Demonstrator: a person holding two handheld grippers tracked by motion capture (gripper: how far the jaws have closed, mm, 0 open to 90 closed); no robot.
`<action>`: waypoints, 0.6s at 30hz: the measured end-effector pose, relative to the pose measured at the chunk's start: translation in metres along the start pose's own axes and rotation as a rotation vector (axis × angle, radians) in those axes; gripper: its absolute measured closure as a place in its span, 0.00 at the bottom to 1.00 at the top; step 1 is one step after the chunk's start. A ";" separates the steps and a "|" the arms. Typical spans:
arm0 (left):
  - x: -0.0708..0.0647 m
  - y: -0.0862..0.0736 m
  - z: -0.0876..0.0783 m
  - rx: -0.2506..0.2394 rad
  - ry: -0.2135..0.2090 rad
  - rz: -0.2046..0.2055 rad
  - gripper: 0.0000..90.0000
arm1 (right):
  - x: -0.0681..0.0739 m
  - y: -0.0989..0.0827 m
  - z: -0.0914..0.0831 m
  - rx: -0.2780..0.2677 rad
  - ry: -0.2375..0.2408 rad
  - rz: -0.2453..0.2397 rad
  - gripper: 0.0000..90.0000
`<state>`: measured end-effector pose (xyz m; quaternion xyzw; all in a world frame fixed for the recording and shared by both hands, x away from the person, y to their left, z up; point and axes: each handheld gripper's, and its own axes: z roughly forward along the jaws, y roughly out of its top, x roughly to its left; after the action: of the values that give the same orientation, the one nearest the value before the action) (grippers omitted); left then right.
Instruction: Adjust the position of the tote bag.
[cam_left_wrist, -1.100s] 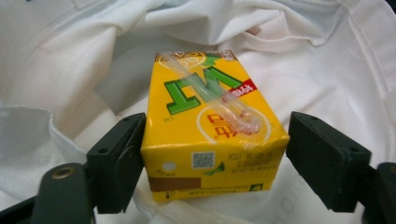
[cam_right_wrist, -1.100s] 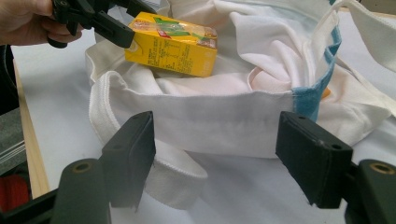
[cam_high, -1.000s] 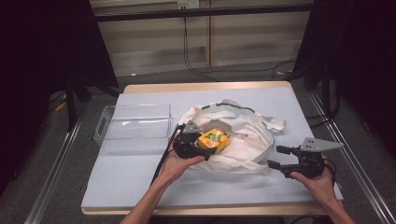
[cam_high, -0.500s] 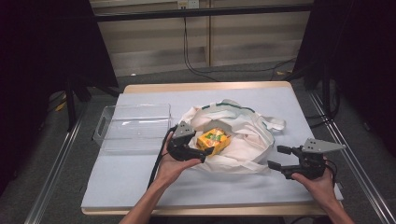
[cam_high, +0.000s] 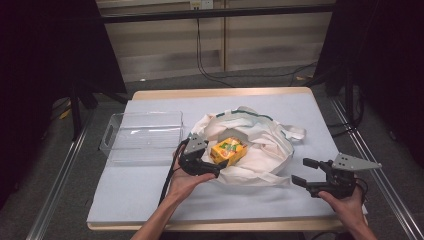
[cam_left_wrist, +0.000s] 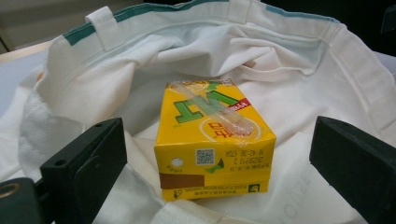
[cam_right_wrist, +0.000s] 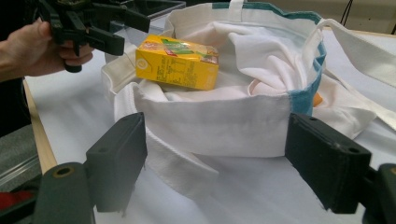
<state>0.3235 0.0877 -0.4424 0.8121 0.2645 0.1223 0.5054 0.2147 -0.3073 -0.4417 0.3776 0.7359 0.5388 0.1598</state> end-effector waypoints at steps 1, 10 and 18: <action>0.000 -0.001 0.001 0.005 0.017 0.007 0.04 | 0.003 -0.002 -0.002 -0.006 -0.004 0.007 0.23; 0.000 -0.005 0.008 0.041 0.025 0.035 0.13 | 0.013 -0.008 -0.004 -0.006 -0.011 0.013 0.20; -0.003 -0.007 0.010 0.025 0.027 0.065 0.11 | 0.016 -0.011 0.009 0.049 0.025 -0.011 0.19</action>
<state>0.3235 0.0814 -0.4529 0.8249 0.2462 0.1461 0.4873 0.2058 -0.2906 -0.4522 0.3704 0.7531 0.5243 0.1441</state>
